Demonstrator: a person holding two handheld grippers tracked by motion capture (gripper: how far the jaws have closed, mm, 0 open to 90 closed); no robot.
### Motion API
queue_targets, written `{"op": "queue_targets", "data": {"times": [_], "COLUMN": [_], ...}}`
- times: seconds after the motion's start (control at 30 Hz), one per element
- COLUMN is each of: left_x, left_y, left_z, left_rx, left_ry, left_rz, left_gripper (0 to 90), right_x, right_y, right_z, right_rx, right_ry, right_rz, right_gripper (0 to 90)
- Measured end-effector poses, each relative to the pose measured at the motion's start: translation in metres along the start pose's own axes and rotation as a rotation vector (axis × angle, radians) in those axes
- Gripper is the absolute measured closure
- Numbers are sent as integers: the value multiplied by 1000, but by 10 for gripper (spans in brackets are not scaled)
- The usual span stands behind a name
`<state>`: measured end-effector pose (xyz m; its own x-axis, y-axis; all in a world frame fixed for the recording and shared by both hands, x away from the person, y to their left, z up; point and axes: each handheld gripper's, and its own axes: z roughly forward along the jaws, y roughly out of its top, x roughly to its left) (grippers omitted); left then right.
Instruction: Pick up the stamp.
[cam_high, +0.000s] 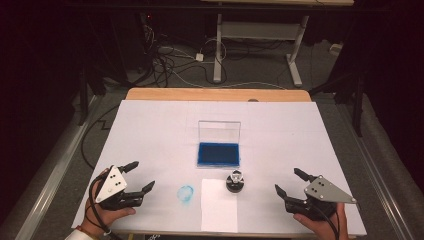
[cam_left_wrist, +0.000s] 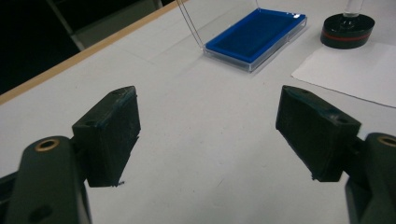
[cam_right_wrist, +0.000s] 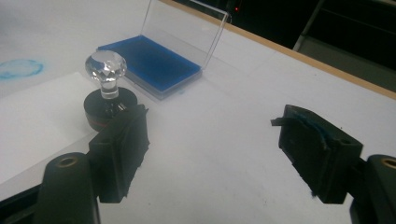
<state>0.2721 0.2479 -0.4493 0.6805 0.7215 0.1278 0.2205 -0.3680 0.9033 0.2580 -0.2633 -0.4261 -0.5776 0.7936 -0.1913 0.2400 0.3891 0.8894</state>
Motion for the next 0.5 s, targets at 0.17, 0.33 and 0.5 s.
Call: {"op": "queue_targets", "data": {"times": [0.17, 0.33, 0.5], "left_x": [5, 6, 4], "left_y": [0, 0, -2], "left_z": [-1, 0, -1], "left_rx": [80, 92, 101], "left_ry": [-13, -31, -43], "left_rz": [79, 81, 67], "left_gripper": [220, 236, 235], "right_x": [-1, 0, 2], "right_y": [0, 3, 7], "right_z": [-1, 1, 5], "right_rx": [5, 10, 26], "right_ry": [6, 17, 45], "right_rz": [5, 4, 22], "right_gripper": [229, 230, 212]}}
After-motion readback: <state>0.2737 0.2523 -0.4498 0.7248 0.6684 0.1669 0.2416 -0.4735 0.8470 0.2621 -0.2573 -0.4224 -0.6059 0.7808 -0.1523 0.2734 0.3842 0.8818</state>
